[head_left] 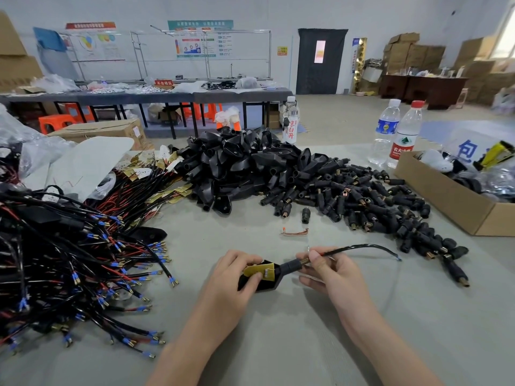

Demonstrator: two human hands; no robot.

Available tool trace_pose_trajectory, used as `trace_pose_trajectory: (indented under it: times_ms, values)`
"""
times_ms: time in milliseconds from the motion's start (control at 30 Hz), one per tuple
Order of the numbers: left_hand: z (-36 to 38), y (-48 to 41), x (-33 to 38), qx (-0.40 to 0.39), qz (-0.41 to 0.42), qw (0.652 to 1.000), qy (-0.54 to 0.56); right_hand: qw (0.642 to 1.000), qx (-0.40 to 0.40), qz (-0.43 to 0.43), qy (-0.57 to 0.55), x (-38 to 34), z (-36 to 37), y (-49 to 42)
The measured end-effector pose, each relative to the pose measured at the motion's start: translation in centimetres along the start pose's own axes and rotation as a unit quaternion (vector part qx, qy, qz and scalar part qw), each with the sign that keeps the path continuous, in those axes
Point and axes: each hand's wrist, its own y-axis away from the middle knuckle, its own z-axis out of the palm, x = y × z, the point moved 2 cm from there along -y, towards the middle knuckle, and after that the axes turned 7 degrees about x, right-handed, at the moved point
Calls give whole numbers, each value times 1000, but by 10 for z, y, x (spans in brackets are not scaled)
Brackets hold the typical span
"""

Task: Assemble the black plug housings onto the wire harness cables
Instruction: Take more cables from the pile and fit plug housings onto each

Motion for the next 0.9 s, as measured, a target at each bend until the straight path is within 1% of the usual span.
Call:
trace_pose_trajectory:
  times_ms: [167,300,433,533,633,700,800,900]
  values:
    - [-2,1,2,15,0,1000,9,1000,-3,6,1,1,1,1]
    - [0,0,0,38,-35,998,35,1000,-12,7,1,2,1,0]
    - [0,1,-3,16,-55,997,46,999,-34,11,-5,4,2,0]
    - [0,2,-3,6,-48,999,19,999,-49,12,-2,6,4,0]
    - [-2,2,0,21,-30,999,14,999,-47,10,-3,7,4,0]
    - [-3,2,1,20,-17,999,22,999,-39,10,-5,7,4,0]
    - [-3,3,0,6,-23,999,47,1000,-24,15,-11,6,3,0]
    - [-4,2,0,14,-19,998,52,999,-21,19,-16,5,4,0]
